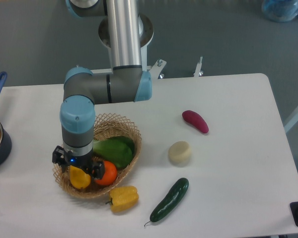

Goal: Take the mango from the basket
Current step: 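Lower the gripper onto the yellow mango and close on it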

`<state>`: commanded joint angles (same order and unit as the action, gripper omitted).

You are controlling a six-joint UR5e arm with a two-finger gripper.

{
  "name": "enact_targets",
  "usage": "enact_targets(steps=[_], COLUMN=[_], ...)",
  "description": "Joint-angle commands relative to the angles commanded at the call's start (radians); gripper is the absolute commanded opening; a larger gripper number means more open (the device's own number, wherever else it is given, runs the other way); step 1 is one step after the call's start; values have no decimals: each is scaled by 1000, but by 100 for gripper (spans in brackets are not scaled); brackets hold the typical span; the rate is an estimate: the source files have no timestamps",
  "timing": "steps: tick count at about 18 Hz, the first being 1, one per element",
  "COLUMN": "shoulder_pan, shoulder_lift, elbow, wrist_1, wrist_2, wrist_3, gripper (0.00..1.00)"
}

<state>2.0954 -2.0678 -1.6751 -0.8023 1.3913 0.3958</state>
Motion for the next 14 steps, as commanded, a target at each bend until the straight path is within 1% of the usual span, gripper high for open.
enact_targets(steps=[3,6,14], shoulder_pan=[-2,-15,-20], shoulder_lift=[-9,-15,-44], elbow=[-14,-3,-11], wrist_1=[0,0,0], wrist_2=[0,0,2], wrist_3=[0,-2,0], gripper=[100,100,100])
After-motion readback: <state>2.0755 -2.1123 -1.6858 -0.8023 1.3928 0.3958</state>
